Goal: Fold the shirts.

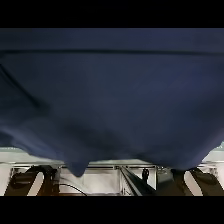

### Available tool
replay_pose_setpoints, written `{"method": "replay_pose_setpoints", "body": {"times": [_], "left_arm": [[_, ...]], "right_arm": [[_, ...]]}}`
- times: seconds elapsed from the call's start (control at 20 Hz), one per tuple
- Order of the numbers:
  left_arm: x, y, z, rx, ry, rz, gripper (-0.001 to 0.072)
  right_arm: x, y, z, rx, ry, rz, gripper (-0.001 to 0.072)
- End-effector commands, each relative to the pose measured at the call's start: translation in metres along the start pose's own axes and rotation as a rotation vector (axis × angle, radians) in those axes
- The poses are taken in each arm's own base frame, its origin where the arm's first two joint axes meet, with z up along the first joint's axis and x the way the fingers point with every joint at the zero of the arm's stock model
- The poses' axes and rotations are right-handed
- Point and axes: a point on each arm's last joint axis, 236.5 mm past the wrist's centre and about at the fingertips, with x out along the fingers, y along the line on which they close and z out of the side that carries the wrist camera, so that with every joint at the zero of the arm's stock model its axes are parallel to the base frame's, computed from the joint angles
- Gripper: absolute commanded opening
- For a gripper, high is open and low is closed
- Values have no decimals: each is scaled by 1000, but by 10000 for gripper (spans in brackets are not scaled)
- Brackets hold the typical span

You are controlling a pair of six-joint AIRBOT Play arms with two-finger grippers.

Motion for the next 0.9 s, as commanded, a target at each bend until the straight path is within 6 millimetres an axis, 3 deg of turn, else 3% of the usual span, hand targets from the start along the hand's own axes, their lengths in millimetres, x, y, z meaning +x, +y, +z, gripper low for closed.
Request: {"method": "replay_pose_setpoints", "body": {"times": [0.0, 0.15, 0.3, 0.45, 0.6, 0.75, 0.85], "left_arm": [[26, 10, -52, -48, 178, 36, 21], [90, -3, -121, -79, 370, 2, 21], [160, -20, -184, -161, 500, -29, 21], [231, -36, -222, -223, 563, -70, 21], [304, -57, -249, -343, 560, -116, 21], [365, -74, -289, -518, 570, -130, 21], [394, -79, -316, -645, 579, -115, 21]], "right_arm": [[25, -4, -37, 40, 150, 16, 26], [79, -13, -74, 94, 275, 42, 26], [147, -32, -120, 140, 391, 45, 26], [217, -50, -159, 192, 501, 54, 26], [294, -54, -184, 263, 553, 125, 26], [367, -59, -215, 360, 599, 170, 26], [407, -67, -229, 400, 610, 167, 26]]}}
